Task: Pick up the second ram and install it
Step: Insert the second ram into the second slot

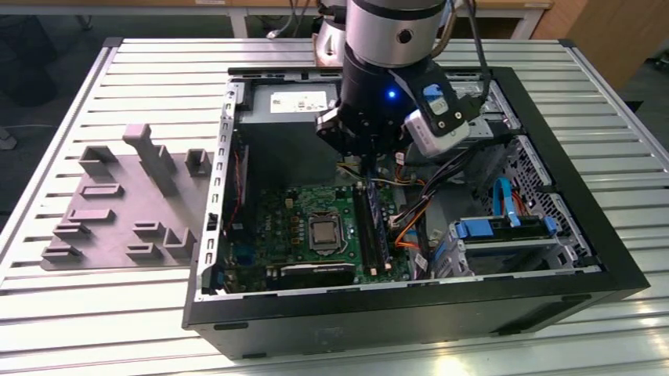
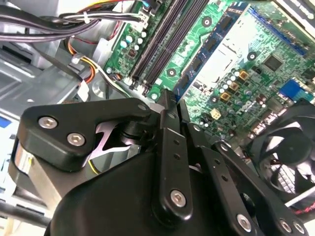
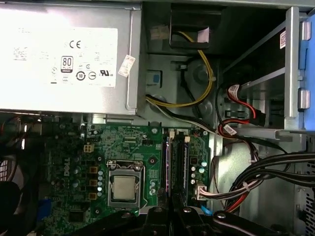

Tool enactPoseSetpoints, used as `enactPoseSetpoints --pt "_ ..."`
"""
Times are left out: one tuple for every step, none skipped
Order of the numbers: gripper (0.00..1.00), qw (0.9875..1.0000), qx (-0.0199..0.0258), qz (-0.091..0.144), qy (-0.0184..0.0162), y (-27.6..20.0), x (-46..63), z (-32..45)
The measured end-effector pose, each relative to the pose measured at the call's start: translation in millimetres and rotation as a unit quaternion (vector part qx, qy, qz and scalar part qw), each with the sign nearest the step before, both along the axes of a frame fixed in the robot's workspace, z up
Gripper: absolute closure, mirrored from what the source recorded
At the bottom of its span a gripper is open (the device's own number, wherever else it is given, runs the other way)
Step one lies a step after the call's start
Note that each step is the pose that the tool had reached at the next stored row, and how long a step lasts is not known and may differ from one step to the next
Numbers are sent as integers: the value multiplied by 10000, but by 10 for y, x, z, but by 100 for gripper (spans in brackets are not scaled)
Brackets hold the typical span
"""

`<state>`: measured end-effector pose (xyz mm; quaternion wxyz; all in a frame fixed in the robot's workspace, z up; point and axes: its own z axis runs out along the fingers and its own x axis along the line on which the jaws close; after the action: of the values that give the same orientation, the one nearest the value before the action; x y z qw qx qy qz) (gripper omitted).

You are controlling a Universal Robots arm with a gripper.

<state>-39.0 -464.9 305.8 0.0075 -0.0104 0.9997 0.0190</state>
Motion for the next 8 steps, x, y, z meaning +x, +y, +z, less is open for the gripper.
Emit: enactPoseSetpoints --pt "86 10000 0 -37 0 0 5 -18" --pt "86 10000 0 -81 0 0 9 -36" --pt "86 9999 0 -120 1 0 9 -54" --pt "86 9999 0 -134 1 0 9 -72" --pt "86 9999 0 -136 0 0 10 -89" --pt "86 9999 0 -137 0 0 10 -107" --pt "86 9999 0 -138 0 0 10 -127" --pt "86 9999 0 -138 0 0 10 -146"
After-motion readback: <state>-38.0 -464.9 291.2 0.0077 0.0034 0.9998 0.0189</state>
